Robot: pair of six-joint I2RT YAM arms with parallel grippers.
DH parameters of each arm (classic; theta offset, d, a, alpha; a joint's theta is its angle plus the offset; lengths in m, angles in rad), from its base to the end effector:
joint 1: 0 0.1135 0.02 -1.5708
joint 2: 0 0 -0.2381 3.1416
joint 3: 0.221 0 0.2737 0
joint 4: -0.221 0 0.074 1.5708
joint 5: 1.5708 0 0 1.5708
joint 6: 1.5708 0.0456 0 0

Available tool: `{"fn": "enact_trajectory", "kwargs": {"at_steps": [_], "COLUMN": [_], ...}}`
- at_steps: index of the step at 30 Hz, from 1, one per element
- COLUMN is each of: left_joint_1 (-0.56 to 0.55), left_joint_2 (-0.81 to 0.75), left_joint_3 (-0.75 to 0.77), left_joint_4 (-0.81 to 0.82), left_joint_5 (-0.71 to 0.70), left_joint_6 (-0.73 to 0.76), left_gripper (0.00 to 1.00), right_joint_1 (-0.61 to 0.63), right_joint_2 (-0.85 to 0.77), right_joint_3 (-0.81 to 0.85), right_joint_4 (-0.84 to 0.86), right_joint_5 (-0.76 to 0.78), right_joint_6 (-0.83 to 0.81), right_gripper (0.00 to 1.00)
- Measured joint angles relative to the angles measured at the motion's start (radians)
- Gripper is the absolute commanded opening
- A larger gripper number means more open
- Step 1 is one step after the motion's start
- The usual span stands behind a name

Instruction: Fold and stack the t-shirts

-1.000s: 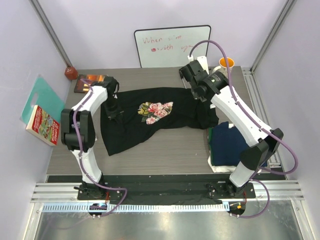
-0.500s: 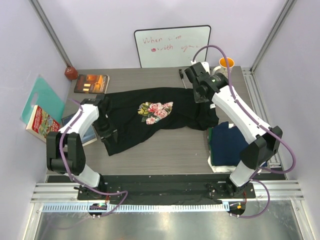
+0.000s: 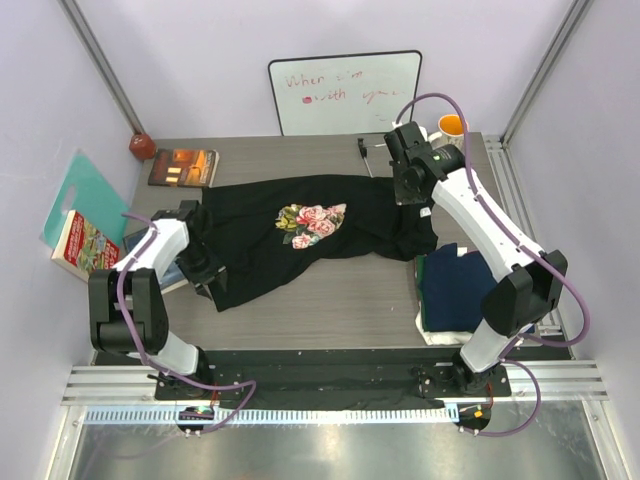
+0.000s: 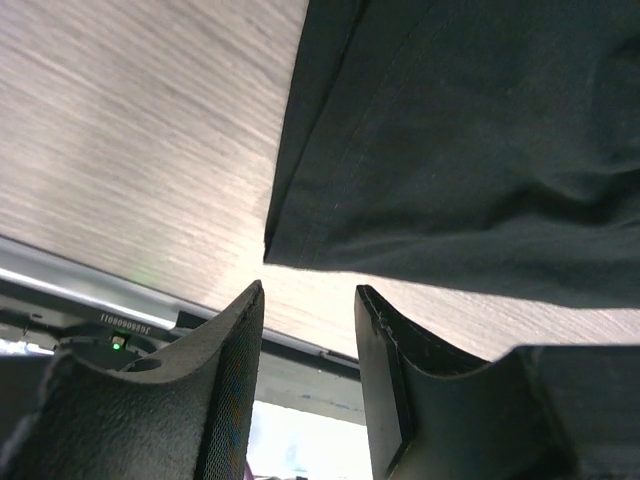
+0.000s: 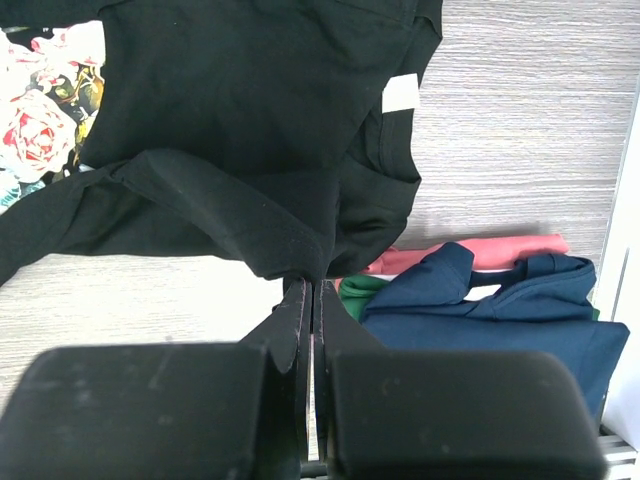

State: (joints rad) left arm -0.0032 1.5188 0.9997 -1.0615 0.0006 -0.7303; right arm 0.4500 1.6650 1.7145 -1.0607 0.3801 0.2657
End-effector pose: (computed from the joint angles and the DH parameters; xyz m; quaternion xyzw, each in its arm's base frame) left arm 0.2681 -0.0009 0.1513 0.3556 -0.9346 -0.0015 0.0047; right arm 0.3386 0.1448 0.3251 -0.0349 0.9446 -0.0751 0.3176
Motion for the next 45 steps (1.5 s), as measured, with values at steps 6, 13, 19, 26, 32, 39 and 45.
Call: {"fn": "enact_trajectory", "kwargs": {"at_steps": [6, 13, 19, 26, 32, 39, 45], "left_joint_1": [0.000, 0.000, -0.001, -0.001, -0.001, -0.001, 0.013], "left_joint_2": [0.013, 0.025, 0.054, 0.074, 0.074, 0.073, 0.018], "left_joint_3": [-0.034, -0.113, -0.132, -0.149, -0.153, -0.136, 0.018], "left_joint_4": [0.043, 0.089, 0.132, 0.157, 0.162, 0.139, 0.074], "left_joint_5": [0.011, 0.027, 0.027, 0.032, 0.043, 0.018, -0.061], "left_joint_6": [-0.008, -0.028, -0.041, -0.051, -0.056, -0.055, -0.049], "left_gripper": [0.42, 0.41, 0.42, 0.32, 0.13, 0.08, 0.08], "right_joint_1": [-0.029, -0.043, -0.053, -0.070, -0.083, -0.094, -0.117], "right_joint_2": [0.000, 0.000, -0.003, -0.011, -0.018, -0.019, -0.065], "right_joint_3": [0.000, -0.027, -0.040, -0.040, -0.040, -0.056, -0.113], "right_joint_4": [0.006, 0.013, 0.013, 0.013, 0.013, 0.015, 0.021], "right_joint_5": [-0.025, -0.047, -0.062, -0.076, -0.092, -0.094, -0.075], "right_joint_6": [-0.006, -0.006, -0.005, -0.001, 0.002, 0.006, 0.021], "right_gripper": [0.01, 0.01, 0.01, 0.01, 0.01, 0.01, 0.01]}}
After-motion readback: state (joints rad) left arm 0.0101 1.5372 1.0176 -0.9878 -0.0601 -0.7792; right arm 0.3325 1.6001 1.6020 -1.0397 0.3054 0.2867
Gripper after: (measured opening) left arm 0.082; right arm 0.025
